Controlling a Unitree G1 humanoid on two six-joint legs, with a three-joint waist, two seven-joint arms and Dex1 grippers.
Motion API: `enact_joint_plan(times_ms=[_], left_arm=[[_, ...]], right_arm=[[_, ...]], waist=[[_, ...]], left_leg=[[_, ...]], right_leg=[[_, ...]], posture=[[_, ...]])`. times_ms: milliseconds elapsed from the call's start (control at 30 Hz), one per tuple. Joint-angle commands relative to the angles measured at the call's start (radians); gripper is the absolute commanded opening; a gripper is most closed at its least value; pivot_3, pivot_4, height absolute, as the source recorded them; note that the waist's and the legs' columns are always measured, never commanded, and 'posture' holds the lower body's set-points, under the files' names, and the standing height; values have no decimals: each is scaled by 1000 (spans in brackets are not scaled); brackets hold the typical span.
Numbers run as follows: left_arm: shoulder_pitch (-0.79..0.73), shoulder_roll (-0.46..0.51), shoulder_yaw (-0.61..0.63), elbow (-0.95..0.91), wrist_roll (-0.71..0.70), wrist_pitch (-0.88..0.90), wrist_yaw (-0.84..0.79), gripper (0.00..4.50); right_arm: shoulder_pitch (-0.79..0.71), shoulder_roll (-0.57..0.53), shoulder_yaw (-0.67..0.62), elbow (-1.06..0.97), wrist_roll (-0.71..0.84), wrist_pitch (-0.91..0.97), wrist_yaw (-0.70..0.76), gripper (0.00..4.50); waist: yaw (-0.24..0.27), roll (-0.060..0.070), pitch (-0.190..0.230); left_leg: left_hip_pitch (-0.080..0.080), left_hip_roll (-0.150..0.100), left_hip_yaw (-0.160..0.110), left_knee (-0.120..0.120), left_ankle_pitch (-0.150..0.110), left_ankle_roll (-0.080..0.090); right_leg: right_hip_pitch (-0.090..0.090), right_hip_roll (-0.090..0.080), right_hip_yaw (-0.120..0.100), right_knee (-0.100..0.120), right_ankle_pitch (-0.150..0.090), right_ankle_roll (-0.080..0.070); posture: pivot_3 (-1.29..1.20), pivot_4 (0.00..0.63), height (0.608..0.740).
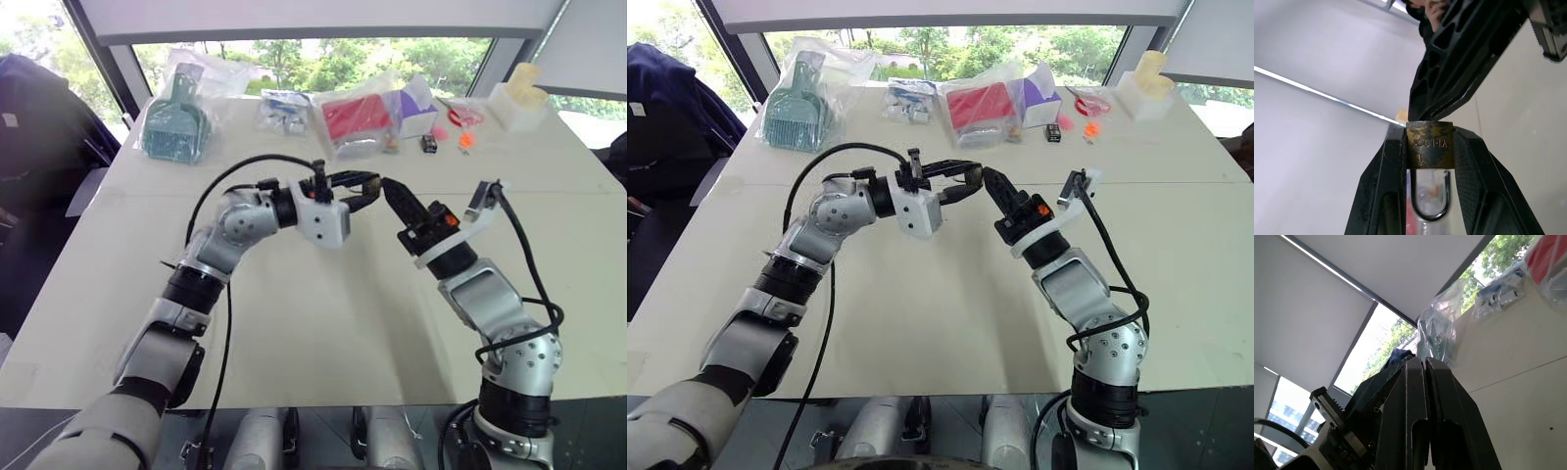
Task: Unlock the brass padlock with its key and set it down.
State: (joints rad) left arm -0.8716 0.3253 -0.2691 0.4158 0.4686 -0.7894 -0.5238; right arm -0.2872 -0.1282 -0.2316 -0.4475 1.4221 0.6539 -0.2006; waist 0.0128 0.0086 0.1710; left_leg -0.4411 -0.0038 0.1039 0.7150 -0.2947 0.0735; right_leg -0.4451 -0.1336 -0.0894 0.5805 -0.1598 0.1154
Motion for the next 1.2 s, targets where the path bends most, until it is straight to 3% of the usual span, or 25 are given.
enact_joint_plan(times_ms=[33, 133, 200, 267, 467, 633, 1100, 1200], left_arm=[[-54, 1, 0, -15, 98, -114, 182, 748], [-58, -10, -14, 42, 24, -83, 148, 748], [-48, -30, -25, 60, -162, 28, -30, 748], [-59, -36, -19, 67, -274, 100, -142, 748], [-83, -25, -19, 67, -371, 150, -263, 748], [-83, -23, -28, 49, -389, 141, -309, 748], [-27, -29, -53, -59, -389, 140, -332, 748], [-27, -30, -57, -64, -390, 141, -333, 748]], right_arm=[[1, 28, -30, 44, 26, -49, -86, 47], [-1, 5, -27, 34, 3, -53, -68, 47], [11, -61, -25, -2, -70, -52, 17, 283], [21, -126, -44, -23, -100, -54, 93, 874], [38, -276, -43, 4, -202, -40, 269, 3875], [31, -338, -20, -1, -214, 5, 367, 3875], [8, -323, 14, 33, -274, 40, 449, 3875], [8, -316, 16, 36, -273, 44, 446, 3055]], waist=[[0, 0, 0], [0, 0, 0], [0, 0, 0], [-1, 0, 0], [-4, 0, 0], [-2, 0, 0], [0, 0, 0], [0, 0, 0]], left_leg=[[0, 0, 0, 0, 0, 0], [0, 0, 0, 0, 0, 0], [0, 0, 1, 0, 0, 0], [0, 0, 1, 0, 0, 0], [0, 1, 1, 0, 0, 0], [1, 1, 1, 0, 0, 0], [0, 0, 1, 0, 0, 1], [0, 0, 1, 0, 0, 1]], right_leg=[[0, 0, 0, 0, 0, 0], [0, 0, 0, 0, 0, 0], [0, 0, 0, 0, 0, 0], [0, 0, 0, 0, 0, 0], [0, 0, 0, 0, 0, 0], [0, 0, 0, 0, 0, 0], [0, 0, 0, -1, 0, 0], [0, 0, 0, -1, 0, 0]], posture=[[0, 150, 735], [0, 150, 735], [0, 150, 735], [0, 150, 735], [0, 150, 735], [0, 150, 735], [0, 150, 735], [0, 150, 735]])
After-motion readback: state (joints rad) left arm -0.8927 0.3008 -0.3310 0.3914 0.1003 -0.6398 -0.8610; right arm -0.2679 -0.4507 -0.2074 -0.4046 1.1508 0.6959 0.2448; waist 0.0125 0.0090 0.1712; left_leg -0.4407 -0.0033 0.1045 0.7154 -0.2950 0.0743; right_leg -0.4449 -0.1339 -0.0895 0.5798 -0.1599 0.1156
